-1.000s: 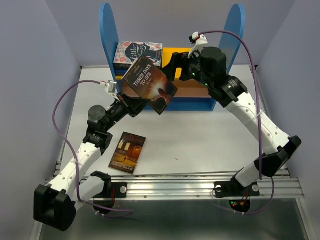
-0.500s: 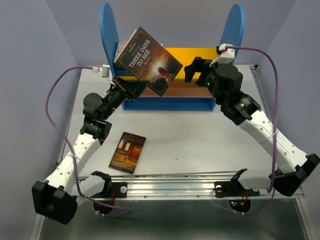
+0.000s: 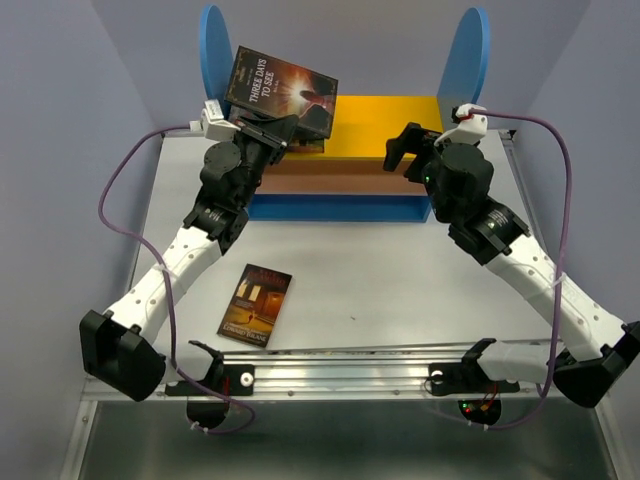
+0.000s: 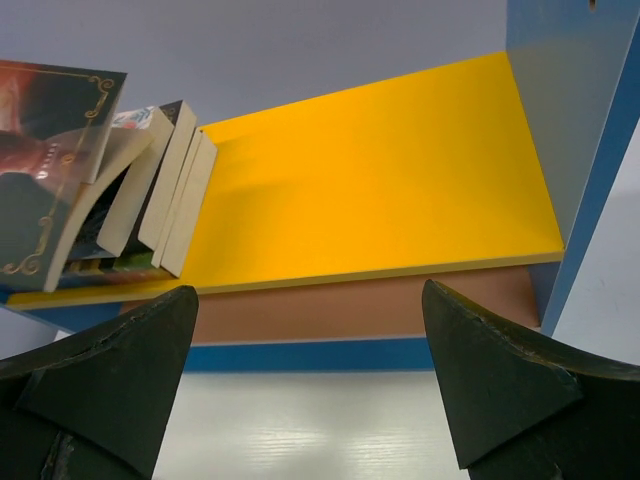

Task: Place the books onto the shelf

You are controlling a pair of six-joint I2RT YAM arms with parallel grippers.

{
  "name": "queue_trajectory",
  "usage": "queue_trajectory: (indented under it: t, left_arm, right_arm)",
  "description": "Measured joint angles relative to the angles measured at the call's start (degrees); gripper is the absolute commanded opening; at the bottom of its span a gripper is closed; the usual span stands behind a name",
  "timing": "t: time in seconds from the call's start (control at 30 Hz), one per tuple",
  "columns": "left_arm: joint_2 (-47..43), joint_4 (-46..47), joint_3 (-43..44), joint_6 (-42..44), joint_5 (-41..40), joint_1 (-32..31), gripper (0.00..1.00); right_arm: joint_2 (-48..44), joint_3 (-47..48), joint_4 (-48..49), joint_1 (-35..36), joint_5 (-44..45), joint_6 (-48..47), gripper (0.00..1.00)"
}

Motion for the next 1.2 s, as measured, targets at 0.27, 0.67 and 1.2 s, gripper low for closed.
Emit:
queue_trajectory:
  t: [0.27, 0.67, 1.2]
  left_arm:
    - [4.35, -6.40, 4.90, -8.85, -16.68, -3.48, 0.00]
    - [9.29, -17.51, 12.39, -19.56, -24.79, -5.07, 0.00]
    - [10.56, -27.04, 17.33, -24.79, -27.47, -4.61, 0.68]
  right_arm:
    - [-0.94, 0.00, 0.20, 0.00, -1.51, 0.11, 1.00]
    - [-1.07, -0.63, 0.22, 0.00, -3.98, 0.11, 1.00]
    - [-1.51, -1.79, 0.22, 0.00, -5.29, 0.68, 1.00]
